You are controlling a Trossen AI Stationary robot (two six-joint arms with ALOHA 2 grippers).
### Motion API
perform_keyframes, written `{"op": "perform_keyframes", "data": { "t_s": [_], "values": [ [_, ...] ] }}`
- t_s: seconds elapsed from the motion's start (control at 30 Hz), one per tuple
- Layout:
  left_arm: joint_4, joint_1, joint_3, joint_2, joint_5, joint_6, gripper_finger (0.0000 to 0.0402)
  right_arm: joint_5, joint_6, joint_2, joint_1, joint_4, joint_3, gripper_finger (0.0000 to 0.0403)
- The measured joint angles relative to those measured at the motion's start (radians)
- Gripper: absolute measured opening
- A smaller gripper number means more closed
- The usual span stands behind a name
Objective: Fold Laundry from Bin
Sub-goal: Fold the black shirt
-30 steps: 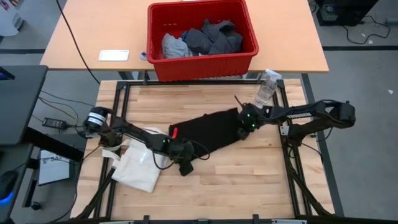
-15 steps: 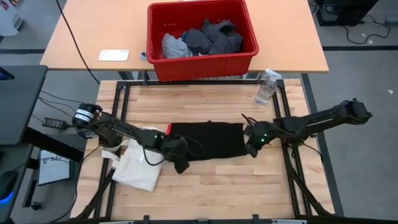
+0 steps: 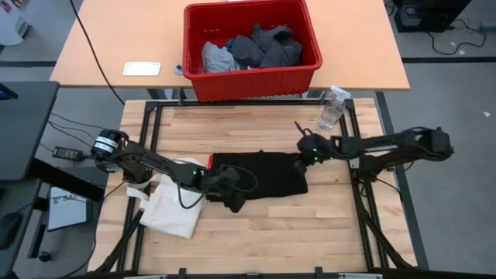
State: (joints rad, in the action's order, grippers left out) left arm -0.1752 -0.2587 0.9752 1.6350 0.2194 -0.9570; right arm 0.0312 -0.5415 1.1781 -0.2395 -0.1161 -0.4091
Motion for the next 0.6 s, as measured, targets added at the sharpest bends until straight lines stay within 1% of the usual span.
{"op": "perform_keyframes", "data": {
  "t_s": [0.07,0.13,0.27,0.37,0.47,0.53,0.6],
  "values": [
    [-0.021,0.004,0.000,0.005,0.001,-0.046,0.0153,0.020,0.011,0.061,-0.033,0.003,0.000,0.0007],
    [-0.035,0.013,0.000,0.007,0.003,-0.084,0.0153,0.042,0.010,0.101,-0.050,-0.036,0.000,0.0005],
    [-0.088,0.036,0.000,0.010,0.003,-0.108,0.0153,0.058,-0.059,0.116,-0.016,-0.112,-0.007,0.0005],
    [-0.092,0.055,0.000,0.010,0.001,-0.074,0.0153,0.067,-0.158,0.069,0.054,-0.172,-0.004,0.0003],
    [-0.094,0.084,0.000,0.010,-0.009,-0.029,0.0153,0.080,-0.305,-0.004,0.148,-0.208,0.003,0.0003],
    [-0.097,0.112,0.001,0.009,-0.061,-0.014,0.0153,0.101,-0.408,-0.064,0.216,-0.196,0.002,0.0002],
    [-0.105,0.139,0.001,0.002,-0.146,-0.012,0.0153,0.126,-0.510,-0.122,0.282,-0.166,0.002,0.0004]
  ]
}}
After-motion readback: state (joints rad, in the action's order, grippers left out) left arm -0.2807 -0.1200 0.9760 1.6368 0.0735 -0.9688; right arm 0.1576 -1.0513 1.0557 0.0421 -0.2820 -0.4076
